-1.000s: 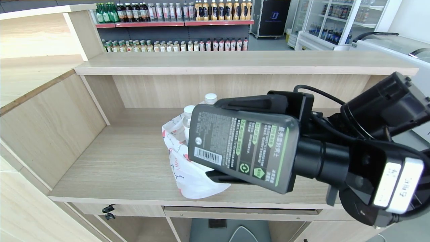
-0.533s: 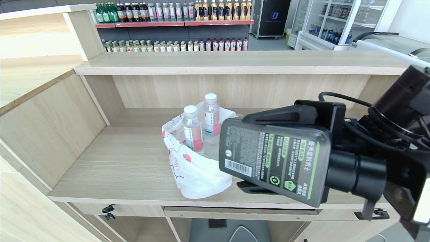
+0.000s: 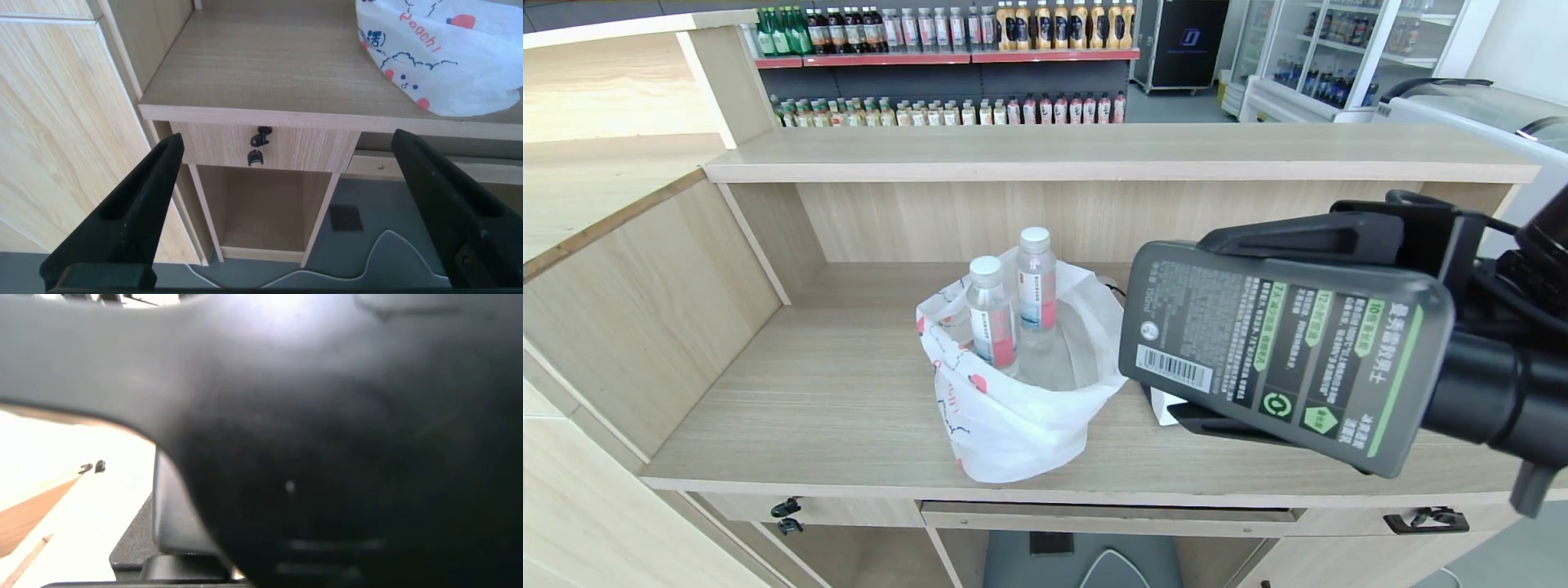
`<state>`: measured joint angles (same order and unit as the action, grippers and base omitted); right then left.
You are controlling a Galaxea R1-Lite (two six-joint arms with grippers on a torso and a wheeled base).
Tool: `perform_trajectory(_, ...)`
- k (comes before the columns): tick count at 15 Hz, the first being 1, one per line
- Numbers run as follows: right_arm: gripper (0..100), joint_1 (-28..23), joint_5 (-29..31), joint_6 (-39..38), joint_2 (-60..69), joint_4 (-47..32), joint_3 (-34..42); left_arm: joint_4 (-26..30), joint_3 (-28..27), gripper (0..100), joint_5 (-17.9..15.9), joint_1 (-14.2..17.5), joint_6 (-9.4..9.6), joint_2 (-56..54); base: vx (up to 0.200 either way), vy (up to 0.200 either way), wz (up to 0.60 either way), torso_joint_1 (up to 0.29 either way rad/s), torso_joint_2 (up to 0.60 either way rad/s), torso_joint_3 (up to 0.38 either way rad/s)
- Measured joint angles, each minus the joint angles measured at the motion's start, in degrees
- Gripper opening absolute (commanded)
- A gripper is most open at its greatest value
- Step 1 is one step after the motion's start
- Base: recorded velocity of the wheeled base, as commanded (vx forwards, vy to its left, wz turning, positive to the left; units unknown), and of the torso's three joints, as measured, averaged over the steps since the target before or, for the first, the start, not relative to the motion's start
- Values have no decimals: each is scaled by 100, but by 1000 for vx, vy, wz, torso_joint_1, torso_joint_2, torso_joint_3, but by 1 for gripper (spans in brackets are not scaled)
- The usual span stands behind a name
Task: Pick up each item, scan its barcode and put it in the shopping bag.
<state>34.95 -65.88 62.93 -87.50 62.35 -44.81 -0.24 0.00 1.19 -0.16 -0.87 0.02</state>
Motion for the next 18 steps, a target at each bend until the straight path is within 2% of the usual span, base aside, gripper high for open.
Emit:
perform_trajectory(4, 0, 0, 38, -22, 104, -100, 20, 0, 0, 100, 2, -2, 0, 0, 0, 0, 0, 0, 0, 0)
perform_trajectory(7, 0, -384, 490, -316, 274, -844, -129, 0, 0, 100, 2, -5, 0, 0, 0, 0, 0, 0, 0, 0)
perform_trajectory(9, 0, -1130, 1176, -558, 473, -1738, -347, 0, 0, 100, 0, 0, 0, 0, 0, 0, 0, 0, 0, 0)
perform_trajectory(11, 0, -2181, 1626, -1527, 711, -2289, -581, 0, 0, 100, 2, 0, 0, 0, 0, 0, 0, 0, 0, 0)
perform_trajectory(12, 0, -2660, 1730, -2354, 857, -2410, -640, 0, 0, 100, 2, 0, 0, 0, 0, 0, 0, 0, 0, 0)
perform_trajectory(15, 0, -4106, 1880, -4088, 1187, -2601, -651, 2, 0, 100, 2, -5, 0, 0, 0, 0, 0, 0, 0, 0)
perform_trajectory(18, 0, -5043, 2059, -4563, 1240, -2694, -480, 0, 0, 100, 2, 0, 0, 0, 0, 0, 0, 0, 0, 0)
